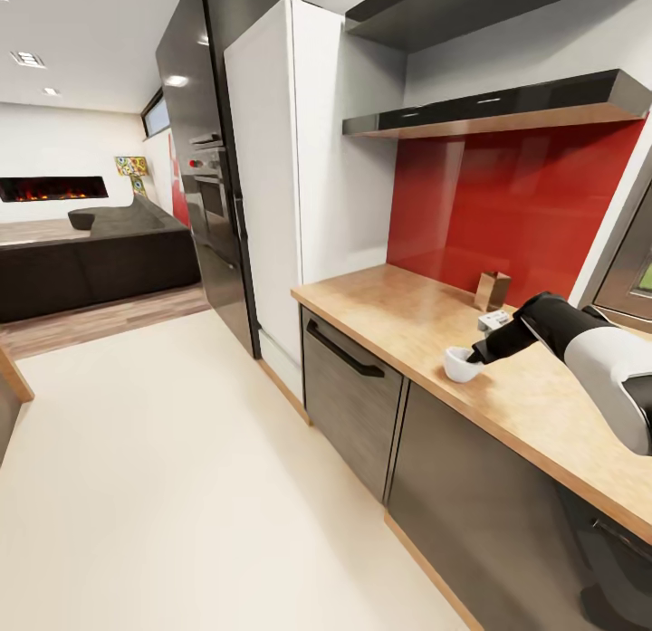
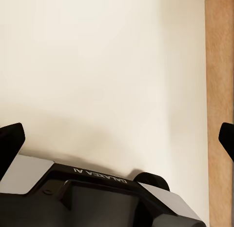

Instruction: Set up a coffee station on the kitchen countertop: keep the coffee maker on the countertop, move the bottle of coffee from the kitchen shelf to the counter next to the coffee maker, place a paper coffee filter on top of the coffee maker, put the saucer next to the coffee maker with the coffee cup on the saucer, and place the electric kettle next to the coffee maker.

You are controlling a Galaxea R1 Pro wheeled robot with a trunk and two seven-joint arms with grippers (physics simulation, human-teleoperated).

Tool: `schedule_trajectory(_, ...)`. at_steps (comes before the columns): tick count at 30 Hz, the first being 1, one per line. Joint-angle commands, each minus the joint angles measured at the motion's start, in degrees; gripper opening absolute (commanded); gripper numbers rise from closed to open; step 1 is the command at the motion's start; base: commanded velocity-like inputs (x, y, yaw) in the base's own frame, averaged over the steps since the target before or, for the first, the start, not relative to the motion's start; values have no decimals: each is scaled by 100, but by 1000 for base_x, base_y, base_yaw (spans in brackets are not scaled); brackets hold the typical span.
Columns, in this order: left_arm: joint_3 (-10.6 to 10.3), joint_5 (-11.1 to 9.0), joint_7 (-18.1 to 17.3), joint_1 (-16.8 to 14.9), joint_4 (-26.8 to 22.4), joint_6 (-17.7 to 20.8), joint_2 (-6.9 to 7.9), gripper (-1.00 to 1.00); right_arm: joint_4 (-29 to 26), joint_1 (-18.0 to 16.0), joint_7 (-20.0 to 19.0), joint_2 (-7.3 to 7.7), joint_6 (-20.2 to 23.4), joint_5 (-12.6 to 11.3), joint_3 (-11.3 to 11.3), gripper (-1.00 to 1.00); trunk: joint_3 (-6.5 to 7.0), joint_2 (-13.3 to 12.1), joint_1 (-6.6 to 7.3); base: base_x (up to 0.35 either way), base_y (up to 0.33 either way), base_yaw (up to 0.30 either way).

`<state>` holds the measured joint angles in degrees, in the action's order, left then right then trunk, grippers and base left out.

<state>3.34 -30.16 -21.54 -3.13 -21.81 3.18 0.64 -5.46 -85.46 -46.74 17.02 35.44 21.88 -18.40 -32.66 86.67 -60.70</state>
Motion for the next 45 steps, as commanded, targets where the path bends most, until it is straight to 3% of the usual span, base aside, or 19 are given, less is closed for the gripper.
schedule_trajectory(1, 27, -36, -34, -4, 1, 34, -2, 100, 54, 12, -36, 3, 68, -40, -58, -100, -7, 2, 0, 0, 0, 0)
schedule_trajectory(12, 27, -37, -37, -4, 1, 36, -2, 100, 45, 12, -37, 3, 68, -42, -58, -100, -7, 2, 0, 0, 0, 0)
schedule_trajectory(31, 19, -34, -26, -4, 1, 44, -2, 100, -95, 6, -58, 29, 120, -28, -62, -100, 334, -760, 417, 0, 0, 0)
schedule_trajectory(40, 18, -34, -26, -4, 1, 46, -2, 100, -1261, 3, -76, 94, 903, -27, -58, -100, 495, -1121, 615, 0, 0, 0)
schedule_trajectory(45, 18, -34, -26, -4, 1, 44, -2, 100, -1600, 3, -80, 98, 1046, -26, -58, -100, 585, -1322, 724, 0, 0, 0)
